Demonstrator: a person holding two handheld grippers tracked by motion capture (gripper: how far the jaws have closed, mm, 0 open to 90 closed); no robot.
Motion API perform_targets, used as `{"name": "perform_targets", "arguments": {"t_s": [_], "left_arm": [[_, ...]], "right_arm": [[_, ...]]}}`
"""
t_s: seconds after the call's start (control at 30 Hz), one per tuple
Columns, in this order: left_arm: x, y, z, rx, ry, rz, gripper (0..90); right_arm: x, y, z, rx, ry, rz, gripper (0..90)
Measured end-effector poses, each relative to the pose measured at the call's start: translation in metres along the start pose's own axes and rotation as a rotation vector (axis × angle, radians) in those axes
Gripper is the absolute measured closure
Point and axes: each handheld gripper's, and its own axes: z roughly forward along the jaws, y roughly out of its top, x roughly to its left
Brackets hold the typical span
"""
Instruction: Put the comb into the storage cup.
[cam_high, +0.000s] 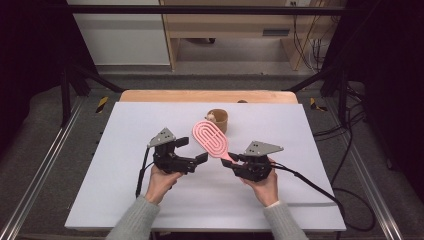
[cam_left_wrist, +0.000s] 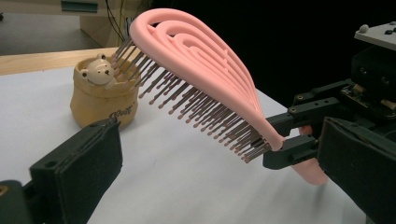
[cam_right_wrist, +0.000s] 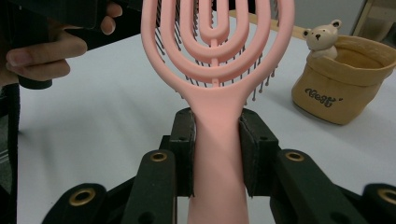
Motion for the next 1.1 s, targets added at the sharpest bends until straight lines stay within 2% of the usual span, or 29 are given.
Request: {"name": "perform_targets", "arguments": {"t_s": [0.13,0.43,0.73,0.97,1.1], "left_arm": [[-0.002,0.001,0.005,0.007,-0.008,-0.004,1.7],[-0.004,0.001,0.016,0.009,-0.016,-0.050,8.2],[-0.008,0.003,0.022,-0.022,-0.006,-0.080,23.3],[-0.010,0.003,0.025,-0.027,0.010,-0.098,37.3],[-0.010,0.003,0.026,-0.029,0.008,-0.115,40.9]], "right_arm": [[0.001,0.000,0.000,-0.003,0.005,-0.001,69.9],[0.001,0.000,0.000,-0.010,0.008,-0.005,70.0],[0.002,0.000,0.000,-0.023,0.019,-0.004,69.9],[0.003,0.000,0.000,-0.032,0.024,-0.005,69.9],[0.003,0.000,0.000,-0.034,0.024,-0.009,69.9]]}}
